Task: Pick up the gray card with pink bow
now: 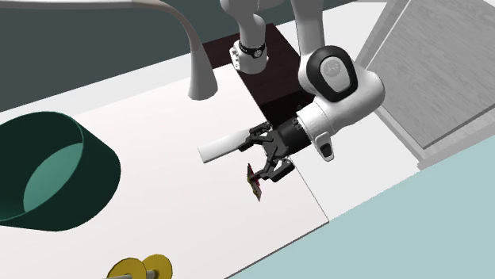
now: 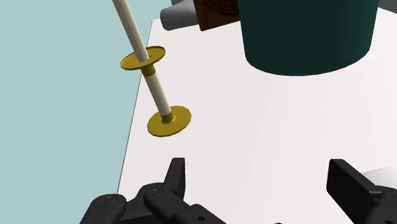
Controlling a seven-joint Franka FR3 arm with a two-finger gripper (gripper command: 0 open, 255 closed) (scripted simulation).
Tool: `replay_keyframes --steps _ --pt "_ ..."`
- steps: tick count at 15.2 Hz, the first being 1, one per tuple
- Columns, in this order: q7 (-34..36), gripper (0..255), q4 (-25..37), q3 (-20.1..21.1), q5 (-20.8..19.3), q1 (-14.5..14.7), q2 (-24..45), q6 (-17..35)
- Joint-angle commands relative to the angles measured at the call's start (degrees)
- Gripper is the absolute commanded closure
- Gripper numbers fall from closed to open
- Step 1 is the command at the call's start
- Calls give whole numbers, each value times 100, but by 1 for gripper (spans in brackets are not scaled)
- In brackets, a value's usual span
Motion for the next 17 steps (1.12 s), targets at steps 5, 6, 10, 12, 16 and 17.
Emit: replay_keyframes --steps 5,6,10,12,16,17 --pt "62 0 188 -89 -538 5 506 126" --pt "114 0 185 -92 -555 5 554 138" --pt "249 0 181 -98 -598 6 679 169" --pt "262 255 165 -96 -600 10 673 166" --pt "261 255 169 -95 -599 11 678 165" --pt "259 255 167 -94 -597 13 673 162"
